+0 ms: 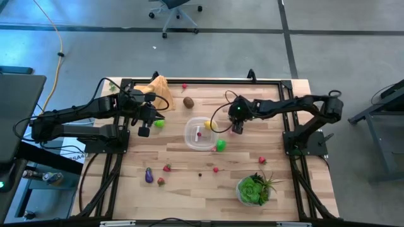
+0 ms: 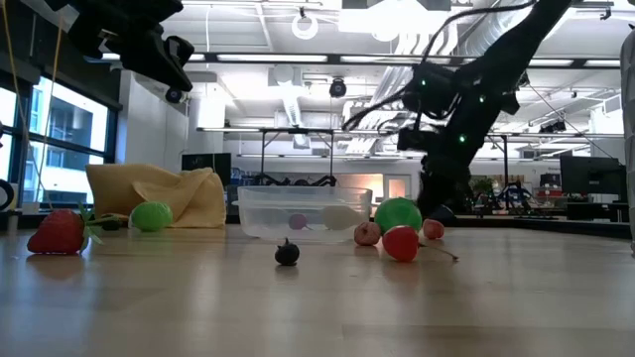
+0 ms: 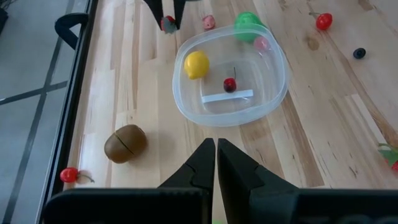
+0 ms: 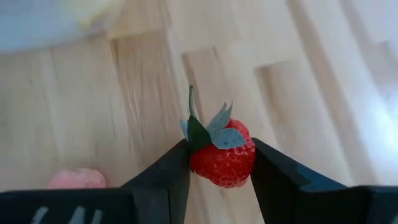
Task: Pick and placing Produce into tupperware
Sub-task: Put the top strawberry into the transparent bin
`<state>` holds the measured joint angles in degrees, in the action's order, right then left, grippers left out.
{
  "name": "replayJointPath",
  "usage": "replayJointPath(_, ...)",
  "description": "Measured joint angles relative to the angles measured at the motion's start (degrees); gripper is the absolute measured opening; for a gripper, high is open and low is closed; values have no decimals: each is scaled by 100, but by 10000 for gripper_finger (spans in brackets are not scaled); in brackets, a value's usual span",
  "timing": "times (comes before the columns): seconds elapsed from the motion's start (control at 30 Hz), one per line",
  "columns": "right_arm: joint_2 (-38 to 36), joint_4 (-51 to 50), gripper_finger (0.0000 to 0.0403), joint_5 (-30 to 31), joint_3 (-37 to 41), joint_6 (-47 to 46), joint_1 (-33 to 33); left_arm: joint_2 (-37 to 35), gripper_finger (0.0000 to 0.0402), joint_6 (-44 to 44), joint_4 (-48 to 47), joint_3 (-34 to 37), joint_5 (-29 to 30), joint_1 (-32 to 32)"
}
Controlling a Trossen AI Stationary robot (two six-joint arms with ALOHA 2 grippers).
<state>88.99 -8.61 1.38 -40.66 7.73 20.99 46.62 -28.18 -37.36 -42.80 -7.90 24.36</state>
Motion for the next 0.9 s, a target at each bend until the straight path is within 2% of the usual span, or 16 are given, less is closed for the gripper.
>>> replayJointPath(0.23,-461,7,134,-182,-469,-136,-53,1,10,0,1,1,0,1)
replayJointPath(0.43,-548,23,134,-611,-1161,-296,-451,-1,10,-2,0,-1,0,0)
replayJointPath(0.67,-155,-49,134,-657,-1843,-400,-1067,-1,10,0,2,1,0,2)
replayJointPath(0.9,706,-293,134,-765,-2177,-539,-1355,-1,10,-2,0,1,0,2)
